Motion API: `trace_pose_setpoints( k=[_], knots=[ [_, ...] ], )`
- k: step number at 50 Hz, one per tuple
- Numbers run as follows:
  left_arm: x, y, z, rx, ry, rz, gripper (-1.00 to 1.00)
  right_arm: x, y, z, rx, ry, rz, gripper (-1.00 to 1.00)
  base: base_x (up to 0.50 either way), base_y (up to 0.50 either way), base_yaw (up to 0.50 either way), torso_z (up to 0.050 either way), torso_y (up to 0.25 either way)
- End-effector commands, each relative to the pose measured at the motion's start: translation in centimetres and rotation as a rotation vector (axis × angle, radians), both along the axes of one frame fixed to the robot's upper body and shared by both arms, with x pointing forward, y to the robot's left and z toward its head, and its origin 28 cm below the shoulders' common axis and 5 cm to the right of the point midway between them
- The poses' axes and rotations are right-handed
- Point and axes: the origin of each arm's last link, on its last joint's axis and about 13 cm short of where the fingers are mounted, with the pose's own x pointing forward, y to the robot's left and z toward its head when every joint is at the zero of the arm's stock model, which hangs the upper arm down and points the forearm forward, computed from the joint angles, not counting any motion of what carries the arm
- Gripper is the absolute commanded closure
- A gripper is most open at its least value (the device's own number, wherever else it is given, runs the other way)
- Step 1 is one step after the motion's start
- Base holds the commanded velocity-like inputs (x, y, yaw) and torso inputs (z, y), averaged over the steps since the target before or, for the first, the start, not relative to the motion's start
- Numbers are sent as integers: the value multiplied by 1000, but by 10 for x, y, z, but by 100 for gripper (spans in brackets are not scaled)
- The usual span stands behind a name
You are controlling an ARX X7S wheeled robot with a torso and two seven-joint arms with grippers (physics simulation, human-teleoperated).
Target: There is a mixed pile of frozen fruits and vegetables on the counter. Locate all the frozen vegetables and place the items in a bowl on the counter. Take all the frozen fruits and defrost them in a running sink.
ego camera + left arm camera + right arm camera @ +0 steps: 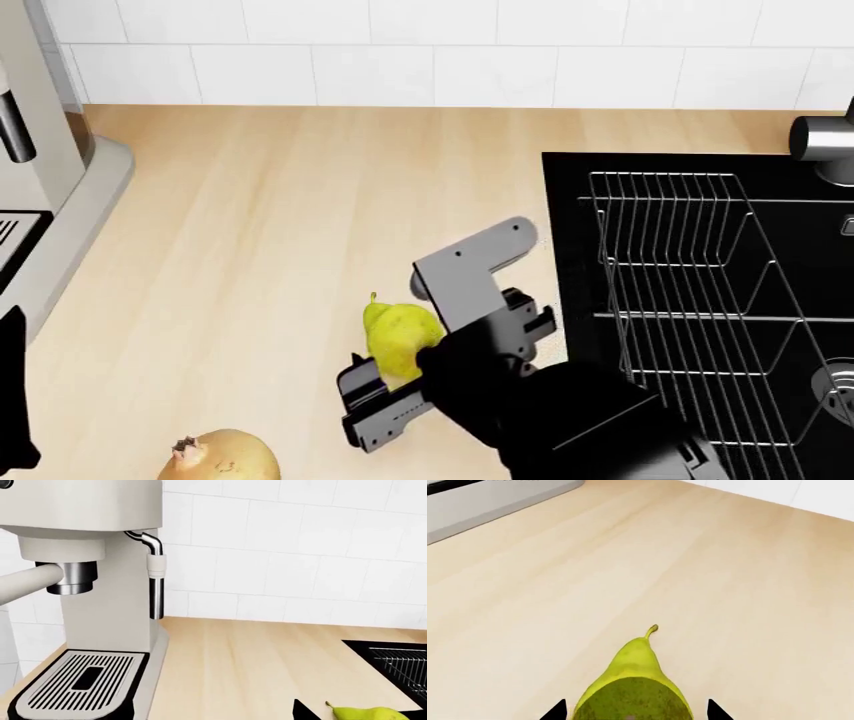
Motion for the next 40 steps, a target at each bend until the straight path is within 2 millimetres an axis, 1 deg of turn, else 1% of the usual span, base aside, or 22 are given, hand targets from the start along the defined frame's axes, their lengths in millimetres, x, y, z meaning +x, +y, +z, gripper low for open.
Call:
trace_pose_setpoints(
  k=[1, 2, 4, 5, 13, 16, 19, 25, 29, 30, 36, 37, 40],
  knots=[
    [-1, 1, -1, 3, 2, 0, -100, 2, 2, -3, -6, 7, 14, -100, 0, 0, 0, 0, 0],
    [-1, 1, -1, 3, 1, -1, -100, 3, 2, -2, -18, -29, 1, -100, 0, 0, 0, 0, 0],
    [-1, 1, -1, 3, 2, 0, -100, 1, 2, -1, -5, -29, 1, -100, 0, 0, 0, 0, 0],
    [0, 1, -1, 3, 1, 1, -100, 1, 2, -1, -8, -34, 1, 100, 0, 0, 0, 0, 0],
    [1, -1, -1, 5, 2, -3, -100, -4, 1, 3, 2, -53, -3, 100, 0, 0, 0, 0, 0],
    [0, -1, -1, 5, 3, -4, -100, -6, -3, 13, 20, -82, -17, 100, 0, 0, 0, 0, 0],
    [1, -1, -1, 6, 4, -4, -100, -11, -5, 19, 15, -99, -20, 100, 0, 0, 0, 0, 0],
    [1, -2, -2, 4, 11, -3, -100, -27, -12, 32, 21, -165, -42, 100, 0, 0, 0, 0, 0],
    [-9, -8, 4, -28, 31, -130, -100, -37, -17, 34, 18, -188, -64, 100, 0, 0, 0, 0, 0],
    [-12, -10, 1, 0, 52, -172, -100, -39, -19, 34, 26, -184, -65, 100, 0, 0, 0, 0, 0],
    [-15, -20, -4, 7, 90, -243, -100, -41, -24, 35, 36, -187, -84, 100, 0, 0, 0, 0, 0],
    [-17, -20, -1, 1, 89, -252, -100, -42, -24, 35, 40, -189, -89, 100, 0, 0, 0, 0, 0],
    [-22, -23, -1, 5, 95, -295, -100, -42, -25, 33, 41, -184, -94, 100, 0, 0, 0, 0, 0]
  ],
)
